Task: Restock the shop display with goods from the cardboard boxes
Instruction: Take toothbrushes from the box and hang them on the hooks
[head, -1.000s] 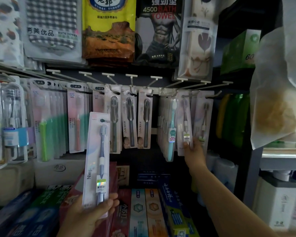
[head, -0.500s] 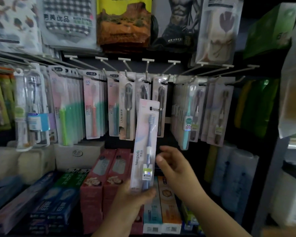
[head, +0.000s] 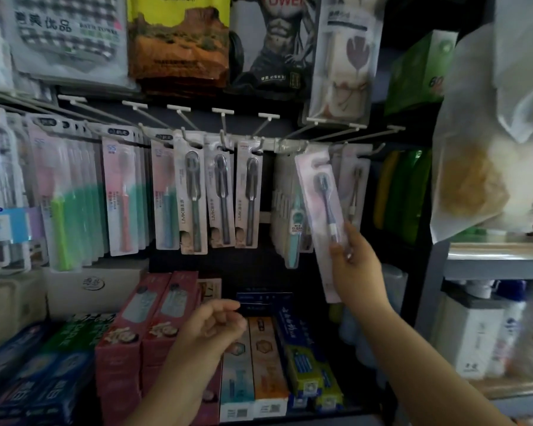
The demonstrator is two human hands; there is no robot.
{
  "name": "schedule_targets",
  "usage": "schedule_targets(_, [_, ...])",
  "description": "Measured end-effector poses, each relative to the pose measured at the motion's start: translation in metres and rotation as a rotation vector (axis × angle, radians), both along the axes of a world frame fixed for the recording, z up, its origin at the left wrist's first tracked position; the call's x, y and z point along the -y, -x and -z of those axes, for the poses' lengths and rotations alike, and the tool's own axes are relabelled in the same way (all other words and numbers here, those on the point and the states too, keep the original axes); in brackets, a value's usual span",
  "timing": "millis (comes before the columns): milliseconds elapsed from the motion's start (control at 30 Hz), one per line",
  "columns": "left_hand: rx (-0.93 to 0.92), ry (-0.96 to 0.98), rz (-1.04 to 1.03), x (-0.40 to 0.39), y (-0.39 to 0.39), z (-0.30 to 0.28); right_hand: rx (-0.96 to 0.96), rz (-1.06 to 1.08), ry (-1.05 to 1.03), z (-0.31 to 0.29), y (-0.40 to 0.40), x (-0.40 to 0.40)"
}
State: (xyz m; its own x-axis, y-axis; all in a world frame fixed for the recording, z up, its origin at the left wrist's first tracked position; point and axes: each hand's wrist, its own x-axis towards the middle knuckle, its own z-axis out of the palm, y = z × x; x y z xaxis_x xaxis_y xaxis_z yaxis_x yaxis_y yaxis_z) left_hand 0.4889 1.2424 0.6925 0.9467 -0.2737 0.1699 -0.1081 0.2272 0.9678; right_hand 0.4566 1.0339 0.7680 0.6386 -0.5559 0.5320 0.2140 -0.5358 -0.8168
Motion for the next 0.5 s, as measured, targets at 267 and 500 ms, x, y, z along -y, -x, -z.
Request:
schedule_targets(267, [0.019,0.031,-0.03,-0.018,-0.004,0.002,0.092,-0.001,-0.174,0.022,-0.015,0.018])
schedule_targets(500, [0.013,-0.002,-0.055,-0.029,-0.011,0.004,-0.088,0.073,-0.063,-0.009,-0.05,0.03])
